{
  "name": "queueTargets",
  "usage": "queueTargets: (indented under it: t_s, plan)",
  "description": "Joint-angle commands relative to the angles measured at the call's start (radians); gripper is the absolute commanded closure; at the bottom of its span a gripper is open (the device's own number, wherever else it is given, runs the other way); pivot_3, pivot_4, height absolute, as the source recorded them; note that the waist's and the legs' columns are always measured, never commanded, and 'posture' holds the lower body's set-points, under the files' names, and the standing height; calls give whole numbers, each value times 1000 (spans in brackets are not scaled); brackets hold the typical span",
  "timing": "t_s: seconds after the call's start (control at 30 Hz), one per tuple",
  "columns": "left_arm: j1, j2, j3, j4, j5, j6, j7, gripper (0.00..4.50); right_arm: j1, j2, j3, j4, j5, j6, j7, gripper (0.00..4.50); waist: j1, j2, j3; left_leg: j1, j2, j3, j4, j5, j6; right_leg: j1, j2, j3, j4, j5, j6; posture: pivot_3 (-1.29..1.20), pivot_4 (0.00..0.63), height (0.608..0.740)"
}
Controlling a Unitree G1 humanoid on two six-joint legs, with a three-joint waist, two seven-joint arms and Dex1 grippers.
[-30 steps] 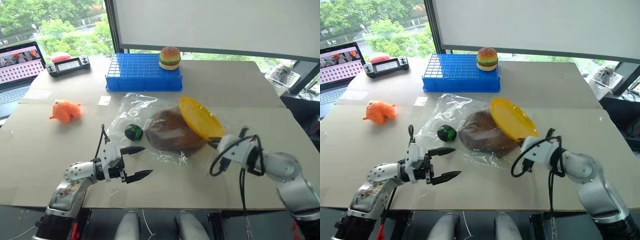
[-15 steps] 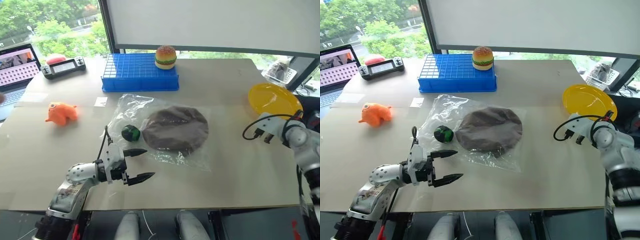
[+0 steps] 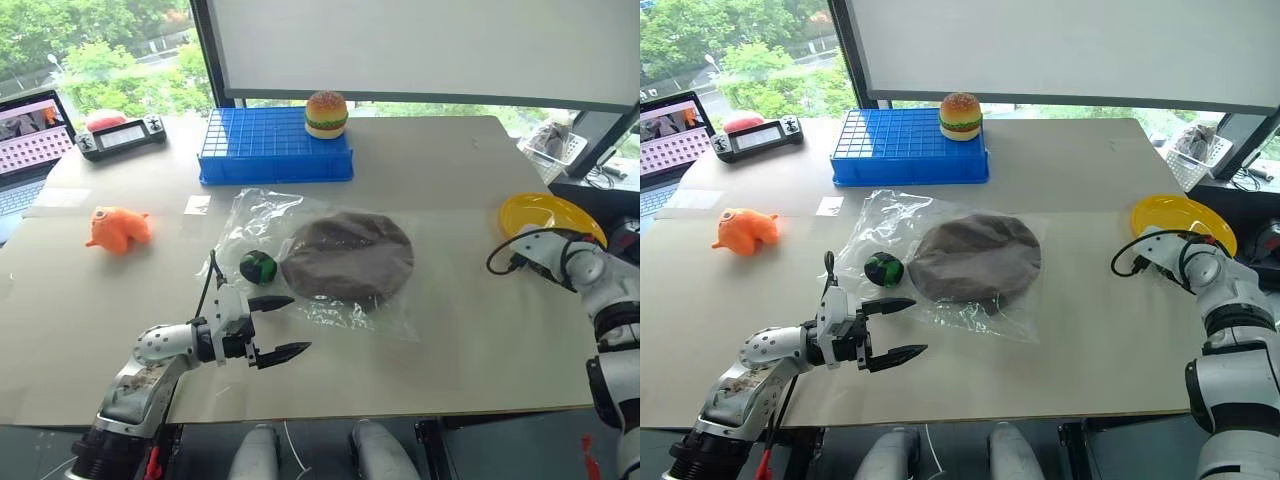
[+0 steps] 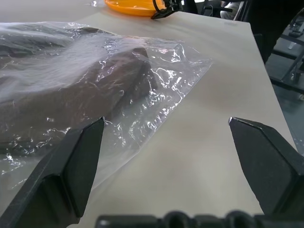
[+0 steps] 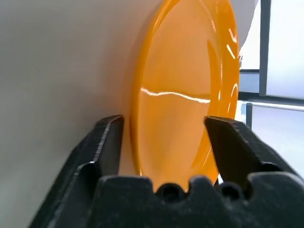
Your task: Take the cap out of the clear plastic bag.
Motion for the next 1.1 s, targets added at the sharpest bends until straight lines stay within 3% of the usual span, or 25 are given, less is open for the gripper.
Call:
queueTargets:
  t_s: [0.03,0.13,0.2,0.27,0.3,0.43,0.67,0.77,1.0,1.1]
  plan:
    - [8,13,21,-23,-22,-14,-16,0,56,-3,-87,-194,151,-13,162,25,0,0,0,0,0,0,0,0,0,0,0,0,0,0,0,0,150,735]
    - [25,29,43,-35,-28,-9,-15,0,192,4,-225,-579,380,168,319,25,2,1,0,0,0,0,0,0,0,0,0,0,0,0,0,0,150,735]
    - [31,41,72,-39,-34,8,6,0,310,30,-342,-965,652,399,406,25,8,3,1,-1,0,-1,0,0,0,0,0,0,0,0,0,0,150,735]
    - [24,62,124,-18,-46,37,34,0,445,39,-478,-1426,1133,712,372,25,7,4,1,-3,0,-2,0,0,0,-1,0,-1,2,0,0,0,150,735]
    - [21,73,141,-2,-44,39,37,0,505,29,-505,-1571,1281,786,369,25,10,5,2,-3,0,-2,1,0,0,-1,0,-1,2,0,0,0,150,735]
    - [-11,95,171,71,-23,21,45,0,587,27,-514,-1812,1491,928,263,25,33,6,2,-4,3,-4,2,-2,4,1,2,-4,1,-2,0,0,150,735]
    - [-178,86,197,294,45,-47,109,0,656,53,-340,-1956,1410,967,160,25,39,0,-1,-5,2,-1,6,-1,4,0,1,-3,0,-5,8,0,150,735]
    - [-306,21,179,419,86,-76,184,0,700,55,-262,-1956,1290,945,138,25,46,-1,-1,-5,2,-1,6,-1,4,0,1,-3,-1,-5,8,0,150,735]
    - [-412,-104,78,602,198,-139,229,0,726,84,-229,-1990,1224,951,108,25,56,-1,-1,-10,1,-2,6,-1,5,-3,1,-4,-1,-2,3,0,150,735]
    - [-420,-133,72,613,156,-81,192,0,728,93,-238,-2005,1228,963,96,25,57,-1,-1,-9,1,-2,6,-1,5,-2,1,-4,0,-2,3,0,150,735]
